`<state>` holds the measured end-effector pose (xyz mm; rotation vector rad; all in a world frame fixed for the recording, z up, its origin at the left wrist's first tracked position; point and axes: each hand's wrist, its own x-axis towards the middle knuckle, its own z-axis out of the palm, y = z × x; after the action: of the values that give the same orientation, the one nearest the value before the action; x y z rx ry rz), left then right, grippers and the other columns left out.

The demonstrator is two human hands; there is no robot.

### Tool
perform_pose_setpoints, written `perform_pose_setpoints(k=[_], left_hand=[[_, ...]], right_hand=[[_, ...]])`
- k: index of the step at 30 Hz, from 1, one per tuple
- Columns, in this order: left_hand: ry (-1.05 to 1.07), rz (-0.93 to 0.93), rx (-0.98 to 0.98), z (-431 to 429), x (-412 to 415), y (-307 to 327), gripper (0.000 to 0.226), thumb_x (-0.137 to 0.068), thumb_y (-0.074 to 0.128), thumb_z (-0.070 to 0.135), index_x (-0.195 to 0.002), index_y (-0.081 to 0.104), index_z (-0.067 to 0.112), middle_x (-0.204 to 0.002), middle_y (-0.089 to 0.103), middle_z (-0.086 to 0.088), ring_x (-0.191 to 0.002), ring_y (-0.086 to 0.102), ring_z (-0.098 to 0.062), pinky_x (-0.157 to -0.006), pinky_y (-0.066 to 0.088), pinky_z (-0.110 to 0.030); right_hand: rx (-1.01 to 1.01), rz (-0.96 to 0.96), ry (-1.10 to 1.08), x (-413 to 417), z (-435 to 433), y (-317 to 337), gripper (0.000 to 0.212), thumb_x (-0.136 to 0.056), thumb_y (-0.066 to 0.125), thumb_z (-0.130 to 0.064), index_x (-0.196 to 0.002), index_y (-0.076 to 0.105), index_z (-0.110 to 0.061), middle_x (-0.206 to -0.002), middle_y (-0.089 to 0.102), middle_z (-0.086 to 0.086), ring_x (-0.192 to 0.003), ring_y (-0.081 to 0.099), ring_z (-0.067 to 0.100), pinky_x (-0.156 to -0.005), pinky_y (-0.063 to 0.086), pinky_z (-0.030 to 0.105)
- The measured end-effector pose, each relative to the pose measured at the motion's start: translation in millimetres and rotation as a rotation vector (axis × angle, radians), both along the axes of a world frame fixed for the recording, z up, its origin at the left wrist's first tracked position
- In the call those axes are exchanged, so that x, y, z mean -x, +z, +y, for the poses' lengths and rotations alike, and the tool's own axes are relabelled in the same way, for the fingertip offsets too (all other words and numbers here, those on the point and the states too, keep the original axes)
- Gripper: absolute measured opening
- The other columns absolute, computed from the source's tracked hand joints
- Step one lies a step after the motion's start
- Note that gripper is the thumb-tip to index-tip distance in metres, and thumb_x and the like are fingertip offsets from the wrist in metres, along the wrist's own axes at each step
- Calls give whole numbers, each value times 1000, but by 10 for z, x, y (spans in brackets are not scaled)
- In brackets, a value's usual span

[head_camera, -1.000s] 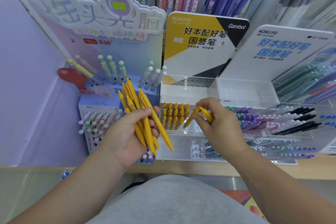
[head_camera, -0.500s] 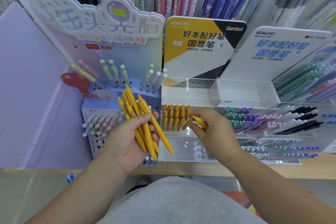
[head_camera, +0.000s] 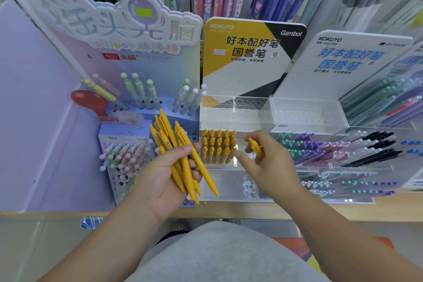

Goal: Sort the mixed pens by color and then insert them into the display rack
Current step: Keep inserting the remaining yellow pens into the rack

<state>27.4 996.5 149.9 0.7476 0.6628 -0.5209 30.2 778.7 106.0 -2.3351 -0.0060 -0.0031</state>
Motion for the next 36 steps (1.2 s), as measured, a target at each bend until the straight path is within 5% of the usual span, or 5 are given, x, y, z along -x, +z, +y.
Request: perform_pose_setpoints(k=[5, 10, 14, 20, 36], left_hand=[[-2, -24, 18, -91, -29, 10, 18, -74, 67, 13, -81, 79, 1, -67, 56, -7, -53, 54, -11, -45, 49, -24], [-19, -30, 2, -161, -48, 33, 31, -73, 67, 14, -99, 71, -2, -63, 57, -6, -56, 51, -13, -46, 48, -23], [-13, -44, -3, -198, -77, 45, 36, -73, 66, 14, -106, 67, -1, -64, 62, -4, -58, 51, -12, -47, 48, -23], [-4, -41, -7, -212, -106, 59, 35, -73, 65, 14, -104, 68, -1, -64, 62, -3, -56, 51, -12, -46, 46, -22], [6, -26, 4, -152, -155, 23, 19, -74, 66, 15, -81, 80, 3, -66, 55, -5, -53, 53, -11, -46, 47, -23]], right_hand=[[-256, 37, -41, -16, -133, 220, 18, -103, 40, -39, -87, 37, -31, -67, 41, -2, -57, 37, 11, -55, 36, 38], [-369, 47, -47, -62, -154, 408, 22, -105, 34, -35, -88, 38, -20, -66, 47, 8, -57, 43, 20, -55, 41, 49], [-277, 8, -29, -137, -173, 454, 14, -102, 47, -30, -98, 55, -20, -90, 62, 2, -86, 62, 18, -78, 52, 36], [-227, -117, -120, -261, -180, 399, 10, -95, 64, -21, -105, 67, -23, -97, 58, -12, -81, 58, 1, -66, 43, 10], [57, -116, -73, -365, -169, 210, 8, -91, 67, -22, -96, 66, -27, -82, 64, -18, -70, 61, 7, -63, 51, 27]])
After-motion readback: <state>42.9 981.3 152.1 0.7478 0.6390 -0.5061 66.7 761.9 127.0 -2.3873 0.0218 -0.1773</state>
